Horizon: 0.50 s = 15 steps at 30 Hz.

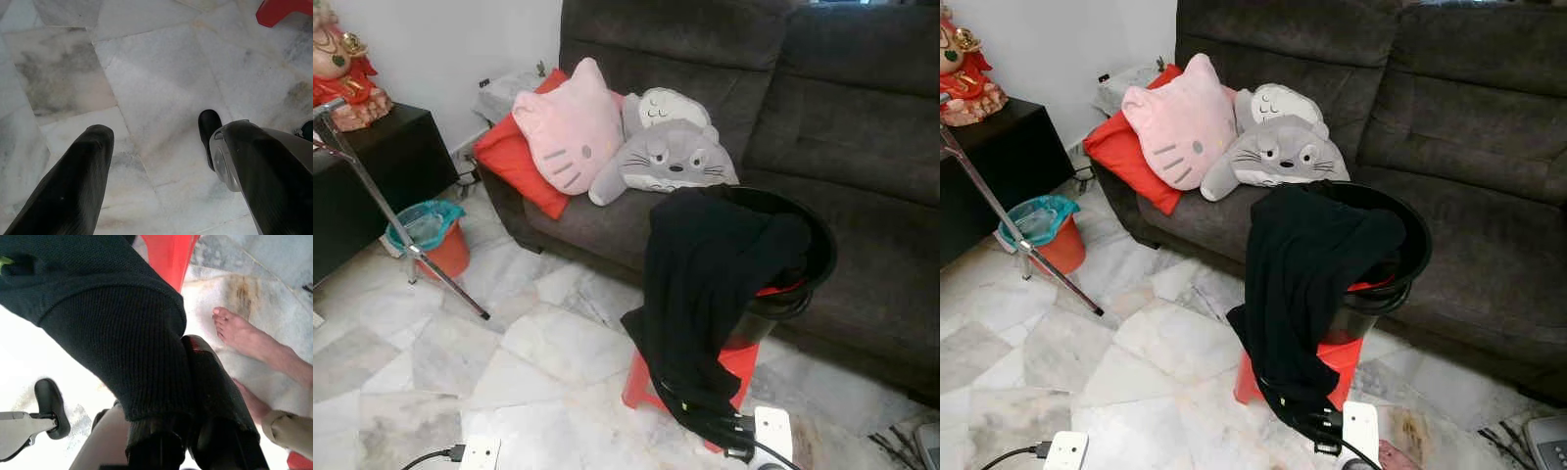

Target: Hang hanger

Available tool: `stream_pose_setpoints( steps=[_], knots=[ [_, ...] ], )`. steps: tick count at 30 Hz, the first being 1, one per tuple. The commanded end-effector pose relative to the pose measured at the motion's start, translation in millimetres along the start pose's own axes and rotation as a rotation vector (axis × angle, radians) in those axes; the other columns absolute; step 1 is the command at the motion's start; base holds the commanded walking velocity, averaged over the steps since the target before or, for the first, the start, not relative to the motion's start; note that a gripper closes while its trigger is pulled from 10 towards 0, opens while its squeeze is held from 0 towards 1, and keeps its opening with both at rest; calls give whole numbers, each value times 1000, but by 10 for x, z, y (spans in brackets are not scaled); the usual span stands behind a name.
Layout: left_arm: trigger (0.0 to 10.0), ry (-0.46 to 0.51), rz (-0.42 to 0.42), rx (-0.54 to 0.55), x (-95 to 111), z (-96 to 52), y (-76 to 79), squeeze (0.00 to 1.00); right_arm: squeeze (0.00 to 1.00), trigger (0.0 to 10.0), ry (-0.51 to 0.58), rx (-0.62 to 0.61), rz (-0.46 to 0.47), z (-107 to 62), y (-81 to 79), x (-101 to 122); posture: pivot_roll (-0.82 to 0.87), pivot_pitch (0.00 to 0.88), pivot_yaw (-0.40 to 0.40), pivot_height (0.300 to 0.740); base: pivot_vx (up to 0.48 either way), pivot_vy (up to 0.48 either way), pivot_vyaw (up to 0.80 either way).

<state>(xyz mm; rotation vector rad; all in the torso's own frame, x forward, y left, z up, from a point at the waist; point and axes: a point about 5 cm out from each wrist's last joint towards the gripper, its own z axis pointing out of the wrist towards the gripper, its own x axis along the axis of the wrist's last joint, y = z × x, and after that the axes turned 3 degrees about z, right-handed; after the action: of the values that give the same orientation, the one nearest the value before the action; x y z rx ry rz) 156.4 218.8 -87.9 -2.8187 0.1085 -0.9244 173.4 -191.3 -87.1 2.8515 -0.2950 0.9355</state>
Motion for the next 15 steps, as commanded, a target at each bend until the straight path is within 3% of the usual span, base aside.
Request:
stream_pose_setpoints(
  steps=[1, 15],
  knots=[
    [10000, 1, -9, 10, -25, -10, -13, 0, 0, 10000, -24, -10, 3, -12, 6, -68, -51, 39, 35, 740, 0, 0, 0],
    [10000, -2, -20, 16, -32, -12, -22, 0, 0, 10000, -21, -21, -40, -19, 26, -89, -63, 20, 36, 740, 0, 0, 0]
  ],
)
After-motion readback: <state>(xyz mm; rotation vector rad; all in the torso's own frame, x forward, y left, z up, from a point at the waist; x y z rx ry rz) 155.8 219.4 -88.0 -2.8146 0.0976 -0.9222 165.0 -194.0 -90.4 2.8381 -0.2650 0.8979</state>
